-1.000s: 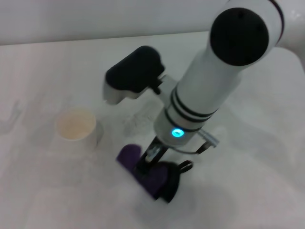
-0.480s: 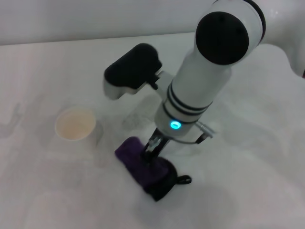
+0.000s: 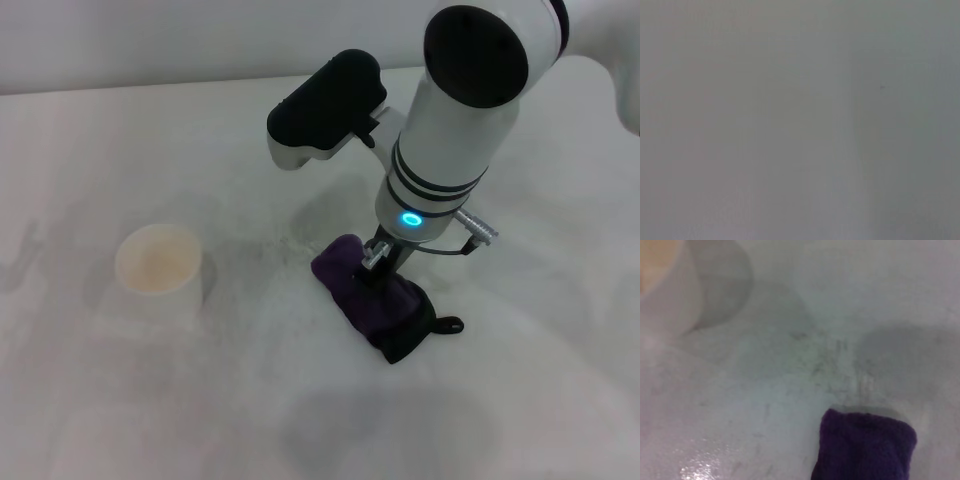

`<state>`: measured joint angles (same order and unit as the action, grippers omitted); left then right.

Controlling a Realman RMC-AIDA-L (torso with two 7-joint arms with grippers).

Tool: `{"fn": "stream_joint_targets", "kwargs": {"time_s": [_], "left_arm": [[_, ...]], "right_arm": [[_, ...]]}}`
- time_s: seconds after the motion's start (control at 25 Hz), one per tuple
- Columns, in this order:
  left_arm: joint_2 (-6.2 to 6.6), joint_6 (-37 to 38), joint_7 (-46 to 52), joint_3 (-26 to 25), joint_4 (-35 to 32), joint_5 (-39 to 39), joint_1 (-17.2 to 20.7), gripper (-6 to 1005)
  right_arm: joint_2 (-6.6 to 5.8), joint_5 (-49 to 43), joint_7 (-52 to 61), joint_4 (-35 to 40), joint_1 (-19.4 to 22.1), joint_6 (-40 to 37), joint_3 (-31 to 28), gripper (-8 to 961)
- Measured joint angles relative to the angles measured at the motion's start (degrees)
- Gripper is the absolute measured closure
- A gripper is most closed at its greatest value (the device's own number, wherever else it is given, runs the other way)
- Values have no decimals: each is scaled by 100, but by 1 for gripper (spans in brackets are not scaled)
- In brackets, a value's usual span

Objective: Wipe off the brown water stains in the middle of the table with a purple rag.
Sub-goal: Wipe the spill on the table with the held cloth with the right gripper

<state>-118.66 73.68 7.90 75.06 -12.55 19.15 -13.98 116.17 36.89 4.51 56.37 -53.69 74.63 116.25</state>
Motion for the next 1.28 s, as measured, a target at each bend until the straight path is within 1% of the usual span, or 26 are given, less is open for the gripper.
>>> {"fn": "stream_joint_targets", "kwargs": {"time_s": [0.16,0.28,0.4,0.52,0.64,0.72,0.84,1.08,1.28], "left_arm": [[-8,6,0,0,3,-2,-6,119],[-15,6,0,3,5,-2,-7,120],[-22,6,0,13,7,-12,-4,120],[-28,6,0,20,8,-24,5,121],[-30,1,-6,32,8,-6,14,121],[-29,5,-13,29,8,-9,30,121],[-25,-16,-27,3,32,-35,50,120],[-19,-44,-154,-14,101,-124,47,120],[-25,-49,-159,-12,177,-215,-1,121]], "right_arm": [[-7,37,-16,65,49,53,-15,848],[-4,286,-189,297,164,89,-26,845],[1,947,-576,409,211,-8,-28,842],[2,1608,-970,310,211,-167,17,839],[3,1878,-1141,187,209,-251,62,836],[-2,1798,-1127,168,238,-271,35,834],[-30,1443,-1119,259,412,-245,-245,831],[-63,116,-1180,726,929,447,-1352,824],[-83,-856,-1540,983,1289,986,-2465,819]]}}
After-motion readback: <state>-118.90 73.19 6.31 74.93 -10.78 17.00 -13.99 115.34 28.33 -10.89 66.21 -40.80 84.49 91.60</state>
